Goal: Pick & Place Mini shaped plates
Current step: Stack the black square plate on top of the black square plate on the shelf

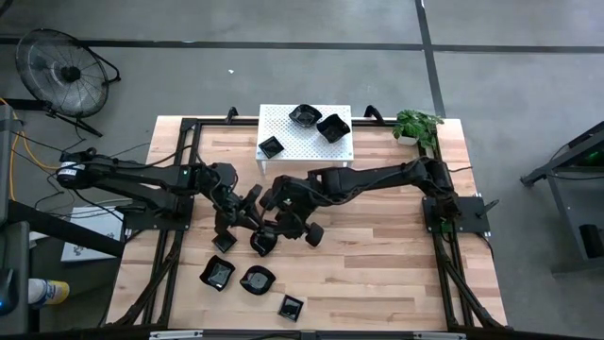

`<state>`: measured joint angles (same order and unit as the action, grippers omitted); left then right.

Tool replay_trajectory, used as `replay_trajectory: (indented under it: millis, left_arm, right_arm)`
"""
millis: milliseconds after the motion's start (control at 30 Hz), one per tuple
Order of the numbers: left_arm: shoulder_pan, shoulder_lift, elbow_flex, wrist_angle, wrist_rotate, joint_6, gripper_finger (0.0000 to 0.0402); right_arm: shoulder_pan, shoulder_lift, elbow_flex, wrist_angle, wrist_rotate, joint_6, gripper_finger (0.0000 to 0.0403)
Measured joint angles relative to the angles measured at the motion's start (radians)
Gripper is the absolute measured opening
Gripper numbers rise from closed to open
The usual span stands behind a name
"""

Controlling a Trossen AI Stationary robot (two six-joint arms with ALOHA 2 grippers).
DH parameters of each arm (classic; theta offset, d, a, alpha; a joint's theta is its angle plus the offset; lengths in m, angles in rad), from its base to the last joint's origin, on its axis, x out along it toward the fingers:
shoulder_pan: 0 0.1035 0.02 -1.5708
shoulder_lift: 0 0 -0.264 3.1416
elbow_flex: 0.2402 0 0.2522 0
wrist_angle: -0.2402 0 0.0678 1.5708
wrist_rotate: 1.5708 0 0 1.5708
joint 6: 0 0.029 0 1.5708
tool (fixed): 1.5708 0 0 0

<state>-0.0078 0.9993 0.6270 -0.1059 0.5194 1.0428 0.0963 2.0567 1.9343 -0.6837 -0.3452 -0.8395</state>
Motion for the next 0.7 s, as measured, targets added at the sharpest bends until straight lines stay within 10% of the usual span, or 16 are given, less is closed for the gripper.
replay_trajectory:
  millis: [700]
  left_arm:
    - [0.0, 0.0, 0.0, 0.005, 0.056, 0.0, 0.0004]
  right_arm:
    - [0.0, 0.0, 0.0, 0.006, -0.003, -0.009, 0.0]
